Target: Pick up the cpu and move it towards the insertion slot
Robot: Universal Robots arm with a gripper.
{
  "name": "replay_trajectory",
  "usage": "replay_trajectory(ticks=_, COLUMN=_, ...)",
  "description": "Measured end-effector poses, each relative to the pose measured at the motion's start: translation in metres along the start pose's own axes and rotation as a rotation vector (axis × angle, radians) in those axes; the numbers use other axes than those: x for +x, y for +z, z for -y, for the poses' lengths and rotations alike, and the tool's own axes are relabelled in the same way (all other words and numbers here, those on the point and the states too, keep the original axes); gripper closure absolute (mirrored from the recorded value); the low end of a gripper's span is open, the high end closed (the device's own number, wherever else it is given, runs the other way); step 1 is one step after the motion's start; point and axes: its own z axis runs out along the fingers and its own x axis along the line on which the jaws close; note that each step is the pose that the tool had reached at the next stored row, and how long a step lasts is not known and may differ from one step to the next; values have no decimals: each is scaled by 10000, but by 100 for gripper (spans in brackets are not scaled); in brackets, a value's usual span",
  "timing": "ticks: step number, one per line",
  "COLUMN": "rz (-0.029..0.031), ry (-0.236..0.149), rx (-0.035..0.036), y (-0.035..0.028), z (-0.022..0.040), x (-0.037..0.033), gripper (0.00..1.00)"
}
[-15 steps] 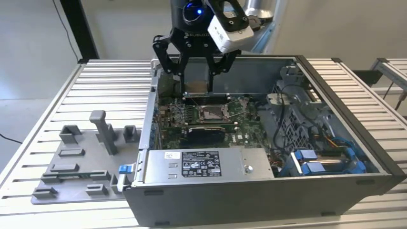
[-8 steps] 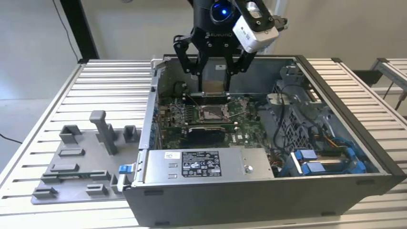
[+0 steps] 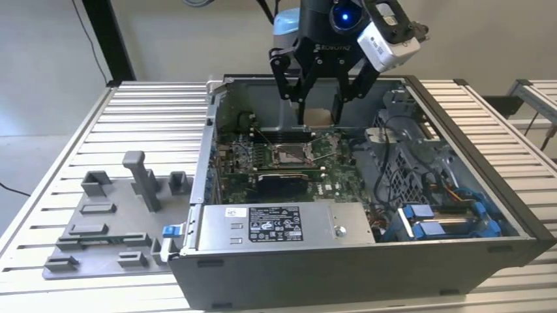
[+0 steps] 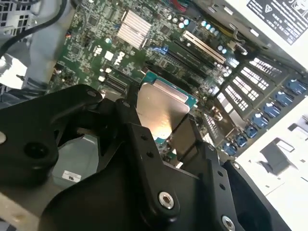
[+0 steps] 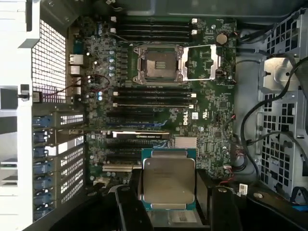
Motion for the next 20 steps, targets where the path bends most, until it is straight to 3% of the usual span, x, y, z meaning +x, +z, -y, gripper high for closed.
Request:
replay_trajectory(ticks=10, rz=1, ry=-1, rx=-2, y=3, z=-2, x=-25, gripper=100)
replay_trajectory(ticks=20, rz=1, ry=-1, rx=-1, y=43, z=-74, x=-12, gripper=100)
